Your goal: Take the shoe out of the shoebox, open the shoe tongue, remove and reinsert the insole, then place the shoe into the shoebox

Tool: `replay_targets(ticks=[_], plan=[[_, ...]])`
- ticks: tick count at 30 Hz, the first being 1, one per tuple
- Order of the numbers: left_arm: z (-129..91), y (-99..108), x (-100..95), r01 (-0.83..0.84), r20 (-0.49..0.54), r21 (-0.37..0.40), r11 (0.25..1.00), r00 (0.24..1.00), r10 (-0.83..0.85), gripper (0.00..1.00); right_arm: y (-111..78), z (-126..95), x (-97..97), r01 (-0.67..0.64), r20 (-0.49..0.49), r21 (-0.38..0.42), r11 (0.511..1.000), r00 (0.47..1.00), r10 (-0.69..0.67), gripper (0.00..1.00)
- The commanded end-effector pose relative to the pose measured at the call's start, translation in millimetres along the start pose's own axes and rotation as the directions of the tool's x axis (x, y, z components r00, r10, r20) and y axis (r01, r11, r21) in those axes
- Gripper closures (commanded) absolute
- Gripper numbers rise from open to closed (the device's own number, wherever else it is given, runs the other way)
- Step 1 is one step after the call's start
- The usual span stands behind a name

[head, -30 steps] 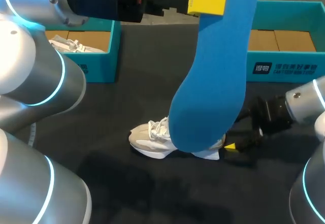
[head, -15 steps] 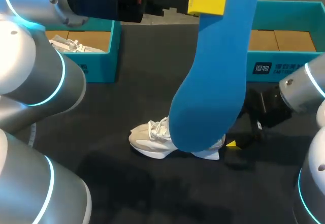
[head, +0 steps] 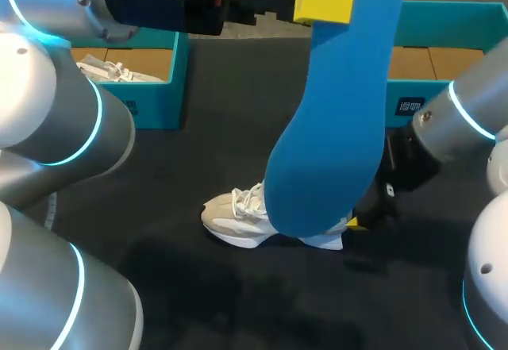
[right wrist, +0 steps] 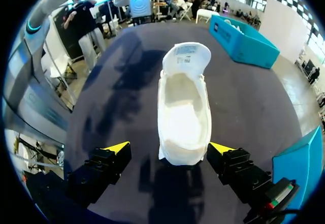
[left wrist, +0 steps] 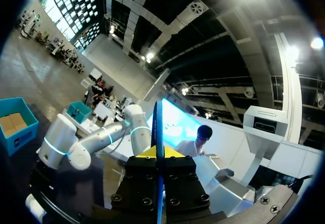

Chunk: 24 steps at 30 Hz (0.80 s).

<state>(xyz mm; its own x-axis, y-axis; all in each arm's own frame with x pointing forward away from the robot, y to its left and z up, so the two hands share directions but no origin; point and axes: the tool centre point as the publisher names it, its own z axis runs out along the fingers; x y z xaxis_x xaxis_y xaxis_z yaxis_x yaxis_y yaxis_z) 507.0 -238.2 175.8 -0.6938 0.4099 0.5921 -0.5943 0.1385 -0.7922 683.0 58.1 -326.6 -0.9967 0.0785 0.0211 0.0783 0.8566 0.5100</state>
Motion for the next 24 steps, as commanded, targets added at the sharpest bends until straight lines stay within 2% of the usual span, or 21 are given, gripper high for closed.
replay_targets(ticks=[1,8,12,14,24], plan=[[6.6,4.7,3.7,0.001,0.004,0.020,1.000,1.000,-0.001,1.00,6.3,-0.9,0.3,-0.010,-0.003,0.158,0.987,1.000,0.011,0.00],[6.6,4.7,3.7,0.001,0.004,0.020,1.000,1.000,-0.001,1.00,15.0,6.1,-5.1,-0.016,-0.010,0.264,0.964,1.000,0.019,0.00],[6.6,4.7,3.7,0.001,0.004,0.020,1.000,1.000,-0.001,1.00,19.3,4.8,-13.1,-0.015,0.003,0.288,0.958,1.000,0.014,0.00],[6.6,4.7,3.7,0.001,0.004,0.020,1.000,1.000,-0.001,1.00,20.6,5.0,-16.9,-0.027,0.016,0.348,0.937,1.000,0.023,0.00],[6.6,4.7,3.7,0.001,0.004,0.020,1.000,1.000,-0.001,1.00,14.8,6.2,-26.7,-0.051,0.036,0.401,0.915,0.999,0.039,0.00]])
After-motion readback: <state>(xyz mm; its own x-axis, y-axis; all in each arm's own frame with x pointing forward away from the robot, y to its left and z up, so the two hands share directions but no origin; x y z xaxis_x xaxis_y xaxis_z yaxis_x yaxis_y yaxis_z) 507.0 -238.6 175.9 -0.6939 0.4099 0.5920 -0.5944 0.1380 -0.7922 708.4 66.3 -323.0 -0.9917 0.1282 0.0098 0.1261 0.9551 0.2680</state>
